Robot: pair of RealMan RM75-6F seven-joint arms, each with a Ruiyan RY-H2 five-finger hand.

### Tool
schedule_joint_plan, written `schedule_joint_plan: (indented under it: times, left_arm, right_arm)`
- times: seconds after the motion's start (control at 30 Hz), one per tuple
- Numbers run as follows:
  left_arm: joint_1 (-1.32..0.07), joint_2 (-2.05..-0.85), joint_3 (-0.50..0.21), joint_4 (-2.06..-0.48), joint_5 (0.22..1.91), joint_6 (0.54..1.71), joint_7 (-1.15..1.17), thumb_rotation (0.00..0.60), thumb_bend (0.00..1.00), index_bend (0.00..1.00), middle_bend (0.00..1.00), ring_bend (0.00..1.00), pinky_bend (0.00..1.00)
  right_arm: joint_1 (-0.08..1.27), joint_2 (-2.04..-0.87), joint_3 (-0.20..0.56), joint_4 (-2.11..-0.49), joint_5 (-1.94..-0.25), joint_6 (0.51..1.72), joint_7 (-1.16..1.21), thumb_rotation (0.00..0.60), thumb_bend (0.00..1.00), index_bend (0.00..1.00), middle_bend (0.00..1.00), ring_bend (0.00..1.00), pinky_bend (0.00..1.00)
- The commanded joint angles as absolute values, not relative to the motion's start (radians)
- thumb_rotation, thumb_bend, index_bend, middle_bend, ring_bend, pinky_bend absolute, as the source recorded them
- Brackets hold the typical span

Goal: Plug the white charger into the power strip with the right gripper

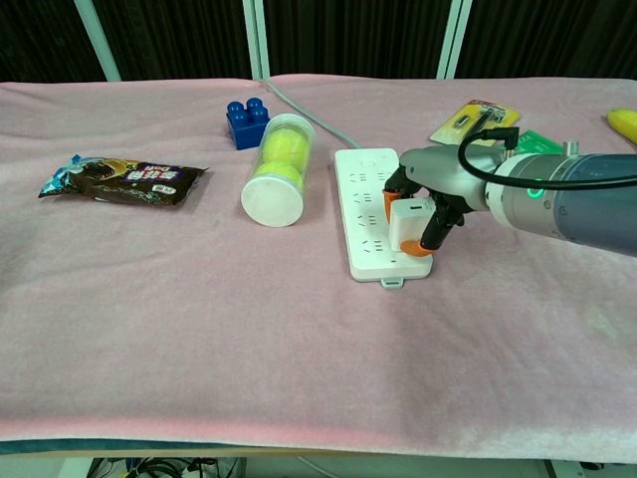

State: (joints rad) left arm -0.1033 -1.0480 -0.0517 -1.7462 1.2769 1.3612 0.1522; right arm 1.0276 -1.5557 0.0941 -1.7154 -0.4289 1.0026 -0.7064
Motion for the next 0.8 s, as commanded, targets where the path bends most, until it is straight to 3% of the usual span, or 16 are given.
schedule_joint_plan:
  times: [0.03,0.8]
  left_arm:
    - [-0.103,-1.048,-0.051,-1.746,1.278,1.361,0.152,0.6,0.24,0.0,0.0,0.0,0.05]
    - [-0.103,-1.047,-0.05,-1.747,1.277,1.362,0.153,0.6,0.24,0.0,0.0,0.0,0.06]
  right_arm:
    - [1.028,-1.555,0.092,-1.717,-0.429,1.001,-0.707,0.6,0.47,0.99,0.85,0.85,0.62]
    - [1.03,-1.582,0.055,-1.686,-0.438,0.992,-0.738,0.6,0.47,1.0,0.87,0.87,0.62]
